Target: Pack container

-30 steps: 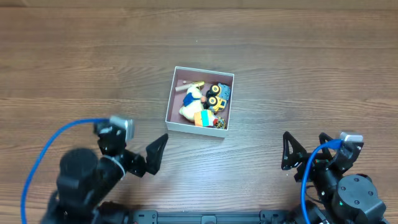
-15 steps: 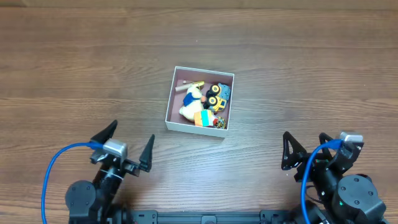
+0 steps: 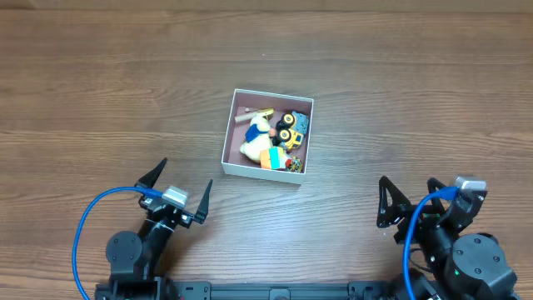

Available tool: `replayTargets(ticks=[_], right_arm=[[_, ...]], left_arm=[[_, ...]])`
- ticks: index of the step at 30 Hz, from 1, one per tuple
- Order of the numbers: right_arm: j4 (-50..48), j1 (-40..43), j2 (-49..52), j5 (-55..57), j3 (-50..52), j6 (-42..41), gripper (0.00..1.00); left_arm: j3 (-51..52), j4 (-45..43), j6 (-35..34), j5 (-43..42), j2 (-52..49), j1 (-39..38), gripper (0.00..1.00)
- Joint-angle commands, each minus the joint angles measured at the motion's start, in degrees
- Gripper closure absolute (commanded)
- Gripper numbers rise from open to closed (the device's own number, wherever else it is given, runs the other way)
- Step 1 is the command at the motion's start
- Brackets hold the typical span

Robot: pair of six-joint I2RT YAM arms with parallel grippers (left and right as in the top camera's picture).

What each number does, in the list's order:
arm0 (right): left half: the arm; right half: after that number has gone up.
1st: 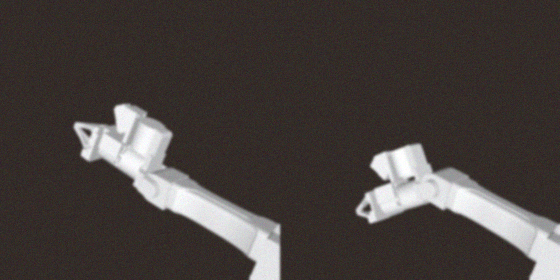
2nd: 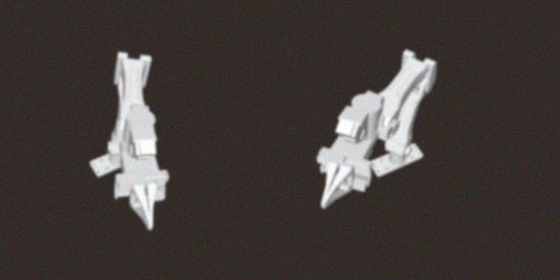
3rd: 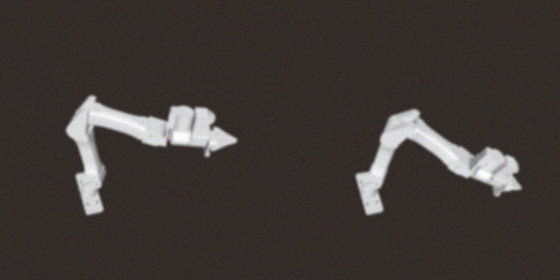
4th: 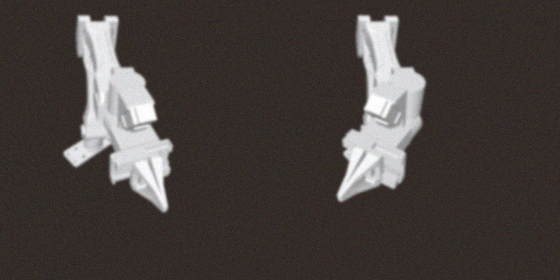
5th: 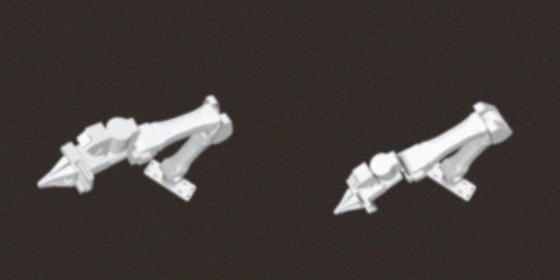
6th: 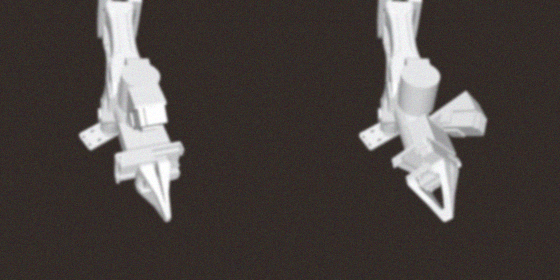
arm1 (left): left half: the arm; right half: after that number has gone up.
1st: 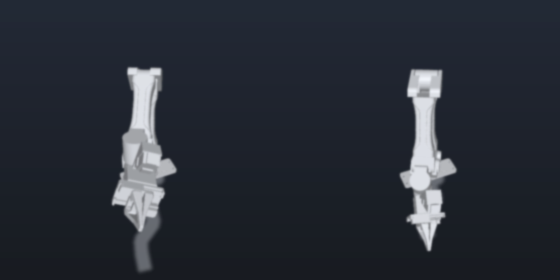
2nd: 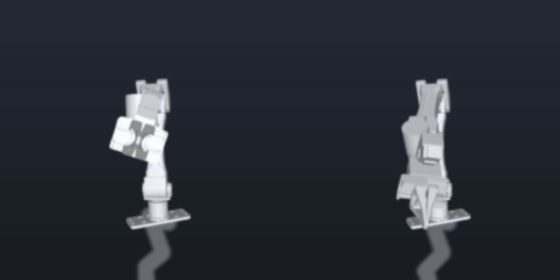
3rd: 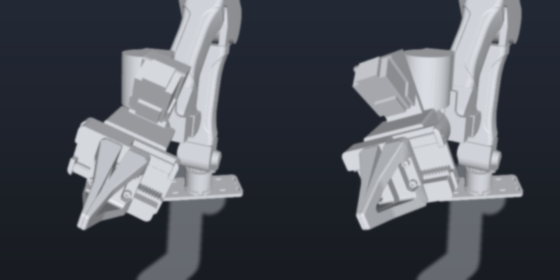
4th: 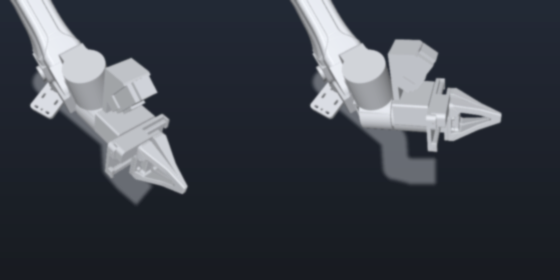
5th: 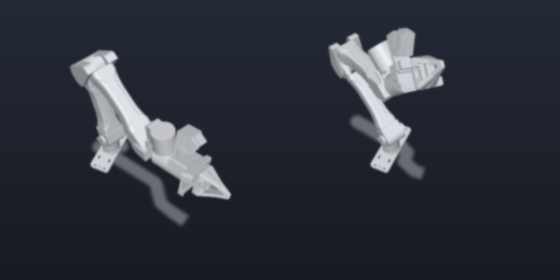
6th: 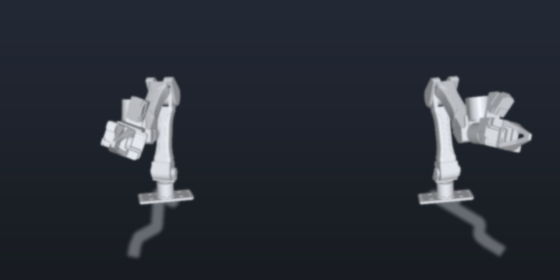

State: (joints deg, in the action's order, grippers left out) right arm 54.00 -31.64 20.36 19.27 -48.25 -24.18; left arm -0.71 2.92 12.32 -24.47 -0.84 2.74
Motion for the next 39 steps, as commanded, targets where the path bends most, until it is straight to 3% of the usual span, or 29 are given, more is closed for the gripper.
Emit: replayTargets(ticks=[1, 17, 26, 31, 35, 39], right_arm=[[-0.3, -0.1, -0.1, 0.0, -0.1, 0.2, 0.00], [-0.2, 0.3, -0.1, 0.0, -0.1, 0.2, 0.00], [-0.2, 23.8, -0.1, 0.0, -0.1, 0.2, 0.00], [4.0, 27.1, -0.1, 1.9, -0.1, 0.3, 0.00], [-4.9, 27.2, -1.1, 3.5, 1.0, 0.7, 0.00], [-26.2, 27.2, -6.5, -9.5, 7.4, 7.8, 0.00]], left_arm=[[0.4, -0.4, 1.4, -0.5, 0.6, 0.4, 0.00], [0.4, -0.4, 1.4, -0.5, 0.6, 0.4, 0.00], [0.4, -0.4, 1.4, -0.5, 0.6, 0.4, 0.00], [0.4, -0.4, 1.4, -0.5, 0.6, 0.4, 0.00], [0.4, -0.4, 1.4, -0.5, 0.6, 0.4, 0.00], [0.4, -0.4, 1.4, -0.5, 0.6, 0.4, 0.00]])
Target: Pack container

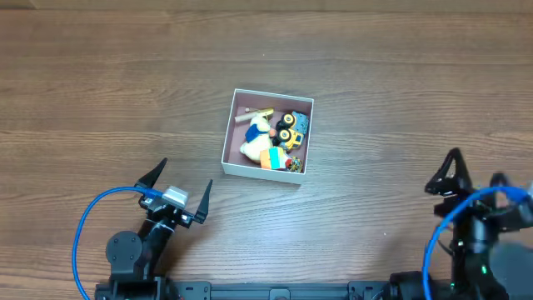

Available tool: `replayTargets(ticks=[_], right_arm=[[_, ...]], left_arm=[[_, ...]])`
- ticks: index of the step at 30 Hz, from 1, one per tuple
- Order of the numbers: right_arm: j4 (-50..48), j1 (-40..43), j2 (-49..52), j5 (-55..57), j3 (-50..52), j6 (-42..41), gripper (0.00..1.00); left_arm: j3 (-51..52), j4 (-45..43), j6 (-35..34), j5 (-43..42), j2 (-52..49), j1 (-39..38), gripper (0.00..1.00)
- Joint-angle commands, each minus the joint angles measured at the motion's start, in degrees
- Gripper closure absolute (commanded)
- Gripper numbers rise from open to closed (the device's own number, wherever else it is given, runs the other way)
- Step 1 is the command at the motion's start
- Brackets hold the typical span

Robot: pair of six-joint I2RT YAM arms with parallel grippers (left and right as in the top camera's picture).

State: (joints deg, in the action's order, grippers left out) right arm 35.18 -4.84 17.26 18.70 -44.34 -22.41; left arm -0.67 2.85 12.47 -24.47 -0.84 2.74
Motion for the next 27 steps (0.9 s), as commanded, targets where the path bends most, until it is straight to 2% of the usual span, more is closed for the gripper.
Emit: replayTargets(ticks=[1, 4, 12, 20, 27], right_arm=[[-12.6, 0.5, -5.0, -12.9, 6.2, 7.8, 0.00], [-24.0, 0.9, -8.5, -20.7, 14.7, 7.9, 0.00], [-34.5, 0.9, -17.0, -21.3, 29.2, 7.4, 0.00], [-34.9, 0.9, -17.1, -14.6, 33.4, 7.2, 0.00], [-34.9, 0.9, -17.1, -14.3, 39.3, 7.2, 0.00]], left_arm=[[0.4, -0.3, 1.3, -0.5, 0.6, 0.4, 0.00], [0.4, -0.3, 1.3, -0.5, 0.6, 0.4, 0.00], [0.4, -0.3, 1.3, -0.5, 0.6, 0.4, 0.00], [0.4, -0.4, 1.3, -0.5, 0.6, 0.4, 0.00], [0.4, -0.3, 1.3, -0.5, 0.6, 0.4, 0.00]])
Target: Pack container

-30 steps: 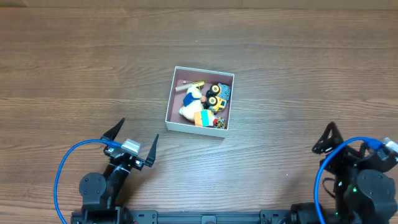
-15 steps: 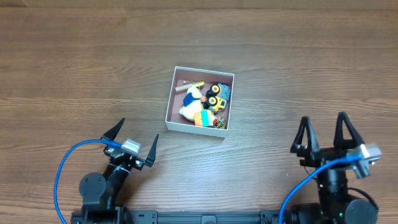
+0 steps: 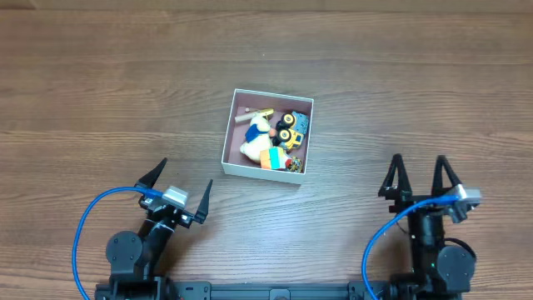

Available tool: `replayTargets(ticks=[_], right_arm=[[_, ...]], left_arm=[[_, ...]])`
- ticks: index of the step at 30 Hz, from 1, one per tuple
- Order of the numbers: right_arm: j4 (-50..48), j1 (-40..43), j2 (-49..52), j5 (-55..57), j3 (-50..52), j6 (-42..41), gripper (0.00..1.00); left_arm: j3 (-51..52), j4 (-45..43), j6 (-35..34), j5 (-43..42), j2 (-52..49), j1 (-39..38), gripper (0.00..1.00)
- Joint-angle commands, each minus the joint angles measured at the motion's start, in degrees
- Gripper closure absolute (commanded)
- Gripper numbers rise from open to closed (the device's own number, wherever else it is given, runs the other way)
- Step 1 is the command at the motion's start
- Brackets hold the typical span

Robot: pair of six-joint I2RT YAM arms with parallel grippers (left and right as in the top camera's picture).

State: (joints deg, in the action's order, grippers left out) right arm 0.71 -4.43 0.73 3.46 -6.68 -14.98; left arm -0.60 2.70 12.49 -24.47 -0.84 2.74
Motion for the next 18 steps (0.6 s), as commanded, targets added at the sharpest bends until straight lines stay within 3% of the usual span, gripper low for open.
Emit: replayTargets(ticks=[1, 18], right_arm=[[-0.4, 0.4, -0.5, 0.9, 2.6, -0.2, 0.00], [3.6, 0.4, -0.6, 2.0, 6.2, 2.9, 0.00]], left_arm=[[0.3, -0.2, 1.2, -0.5, 0.6, 0.4, 0.00], [0.3, -0.2, 1.2, -0.5, 0.6, 0.4, 0.00]])
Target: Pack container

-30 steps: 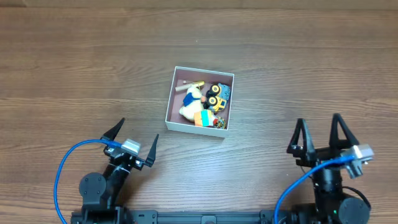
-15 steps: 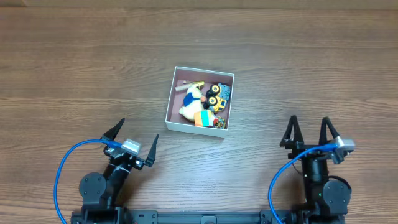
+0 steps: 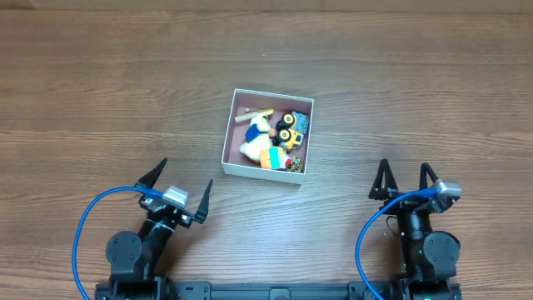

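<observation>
A white open box [image 3: 226, 137] sits mid-table in the overhead view. Inside it lie a yellow toy truck [image 3: 289, 132], a white and blue soft toy [image 3: 256, 133], an orange and teal block [image 3: 271, 158] and a wooden stick [image 3: 253, 113]. My left gripper [image 3: 180, 188] rests open near the front left edge, well below and left of the box. My right gripper [image 3: 403, 180] stands open at the front right, below and right of the box. Nothing sits between either pair of fingers.
Brown wooden tabletop [image 3: 100, 92] stretches all around the box. Blue cables [image 3: 83, 233] loop beside each arm base at the front edge.
My right gripper has shifted a little left and toward the front, still open. The left arm and the box contents have not moved.
My right gripper stood open at the front right, then sat farther right near the table's edge, then came back to the front right, and now rests slightly left of there. The left gripper stayed open and still throughout. The box kept its contents.
</observation>
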Available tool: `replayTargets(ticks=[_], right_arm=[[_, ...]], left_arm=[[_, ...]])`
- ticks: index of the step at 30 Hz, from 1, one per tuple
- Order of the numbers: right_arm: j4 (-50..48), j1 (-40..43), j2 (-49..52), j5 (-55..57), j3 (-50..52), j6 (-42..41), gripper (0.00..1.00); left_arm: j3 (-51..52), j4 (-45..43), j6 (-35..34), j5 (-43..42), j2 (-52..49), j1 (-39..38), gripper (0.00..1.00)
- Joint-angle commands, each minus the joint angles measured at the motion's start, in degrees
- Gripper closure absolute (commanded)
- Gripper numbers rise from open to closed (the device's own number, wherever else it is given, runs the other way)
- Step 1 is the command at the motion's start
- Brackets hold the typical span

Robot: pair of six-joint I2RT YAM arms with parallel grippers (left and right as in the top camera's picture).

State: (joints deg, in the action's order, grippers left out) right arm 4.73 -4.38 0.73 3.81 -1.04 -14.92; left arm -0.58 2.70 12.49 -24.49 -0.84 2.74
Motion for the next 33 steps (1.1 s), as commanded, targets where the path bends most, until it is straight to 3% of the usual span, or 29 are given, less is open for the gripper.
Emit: replayTargets(ticks=[1, 33], right_arm=[[-0.3, 0.4, -0.6, 1.2, 0.6, 5.6, 0.00], [-0.4, 0.4, -0.5, 1.1, 0.6, 7.7, 0.00]], left_arm=[[0.3, -0.2, 1.2, -0.5, 0.6, 0.4, 0.00], [0.3, -0.2, 1.2, -0.5, 0.6, 0.4, 0.00]])
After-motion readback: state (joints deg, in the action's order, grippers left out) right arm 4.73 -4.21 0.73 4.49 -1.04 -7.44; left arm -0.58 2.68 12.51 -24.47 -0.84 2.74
